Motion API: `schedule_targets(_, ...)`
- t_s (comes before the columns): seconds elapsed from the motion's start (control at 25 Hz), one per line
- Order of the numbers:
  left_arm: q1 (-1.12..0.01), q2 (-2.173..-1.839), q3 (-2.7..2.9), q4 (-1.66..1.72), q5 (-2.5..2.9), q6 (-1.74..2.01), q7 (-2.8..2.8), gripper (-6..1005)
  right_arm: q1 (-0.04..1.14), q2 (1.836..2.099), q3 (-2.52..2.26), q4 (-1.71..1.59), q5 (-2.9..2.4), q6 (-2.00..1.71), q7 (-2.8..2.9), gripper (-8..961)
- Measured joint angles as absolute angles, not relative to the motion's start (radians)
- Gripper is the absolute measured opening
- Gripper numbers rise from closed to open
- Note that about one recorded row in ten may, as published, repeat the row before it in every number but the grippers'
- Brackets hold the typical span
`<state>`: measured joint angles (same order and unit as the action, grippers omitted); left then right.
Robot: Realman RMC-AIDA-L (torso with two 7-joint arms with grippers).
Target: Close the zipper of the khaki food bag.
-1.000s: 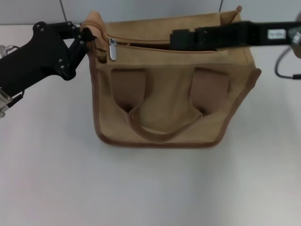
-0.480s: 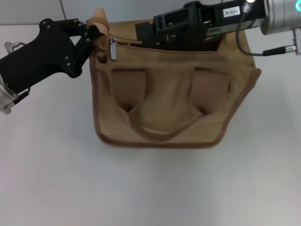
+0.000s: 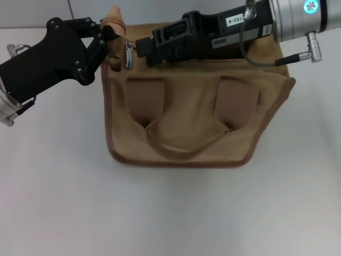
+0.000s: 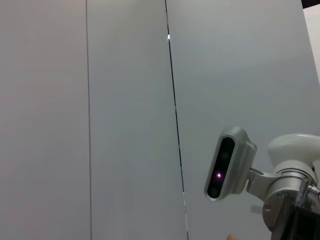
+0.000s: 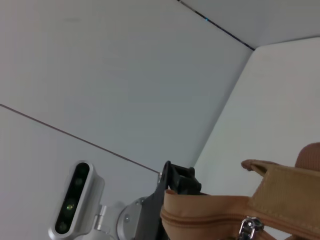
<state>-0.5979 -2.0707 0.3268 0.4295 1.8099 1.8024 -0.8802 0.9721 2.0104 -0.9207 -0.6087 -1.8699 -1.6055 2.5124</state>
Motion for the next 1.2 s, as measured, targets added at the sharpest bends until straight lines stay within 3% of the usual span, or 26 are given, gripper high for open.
schedule_targets(0.2,-0.598,-2.071,0.326,0.428,1.810,1.802,-0.881,29,0.972,2.013,-0.922,-0.609,-1.868,-1.591,2.513,339)
schedule_targets(0.72,-0.612,-2.071,0.322,0.415,1.808,1.803,-0.883,29,0.970,2.026,-0.922,-0.610,-1.865,-1.573,2.504,263)
schedule_targets(1.2,-0.668,-2.072,0.329,0.364,1.797,1.805,-0.879,29,0.962,2.036,-0.926,-0.611,-1.868,-1.550,2.489,261)
